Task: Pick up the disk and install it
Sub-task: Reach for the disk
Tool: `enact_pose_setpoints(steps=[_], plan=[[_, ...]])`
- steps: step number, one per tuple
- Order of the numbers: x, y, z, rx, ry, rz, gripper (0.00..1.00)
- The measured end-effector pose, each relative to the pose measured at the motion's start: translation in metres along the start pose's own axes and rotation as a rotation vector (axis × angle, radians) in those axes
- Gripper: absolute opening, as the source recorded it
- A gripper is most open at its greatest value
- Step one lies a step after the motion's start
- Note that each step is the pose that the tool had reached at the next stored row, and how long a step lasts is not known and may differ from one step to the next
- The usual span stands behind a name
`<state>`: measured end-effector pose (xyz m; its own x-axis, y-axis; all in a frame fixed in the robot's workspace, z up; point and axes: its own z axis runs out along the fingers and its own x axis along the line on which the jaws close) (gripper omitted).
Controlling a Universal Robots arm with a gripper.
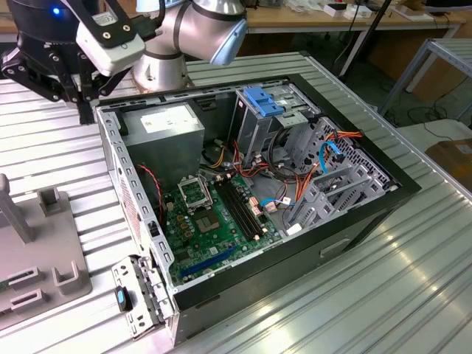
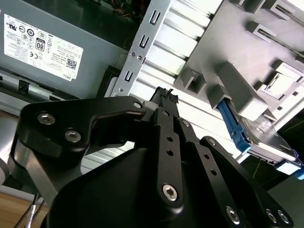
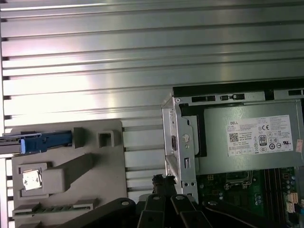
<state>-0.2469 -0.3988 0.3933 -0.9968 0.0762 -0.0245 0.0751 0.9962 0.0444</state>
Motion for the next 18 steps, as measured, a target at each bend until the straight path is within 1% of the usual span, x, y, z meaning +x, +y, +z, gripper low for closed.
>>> enact_pose_setpoints(steps=[2,5,7,9,10,12,14,16,18], plan=[[0.0036,-0.0003,-0.0001,0.0001,0.0001,0.000,0.11],[0.0117,-0.0009,-0.0004,0.0001,0.0001,0.000,0.11],[0.0188,-0.0014,-0.0006,0.0001,0.0000,0.000,0.11],[0.0231,-0.0017,-0.0006,0.0000,0.0000,0.000,0.11],[0.0269,-0.0020,-0.0008,0.0000,0.0000,0.000,0.11],[0.0314,-0.0023,-0.0009,0.0001,0.0001,0.000,0.11],[0.0397,-0.0030,-0.0011,0.0000,0.0000,0.000,0.11],[0.0455,-0.0034,-0.0013,0.0001,0.0000,0.000,0.11],[0.0491,-0.0037,-0.0013,0.0000,0.0000,0.000,0.11]])
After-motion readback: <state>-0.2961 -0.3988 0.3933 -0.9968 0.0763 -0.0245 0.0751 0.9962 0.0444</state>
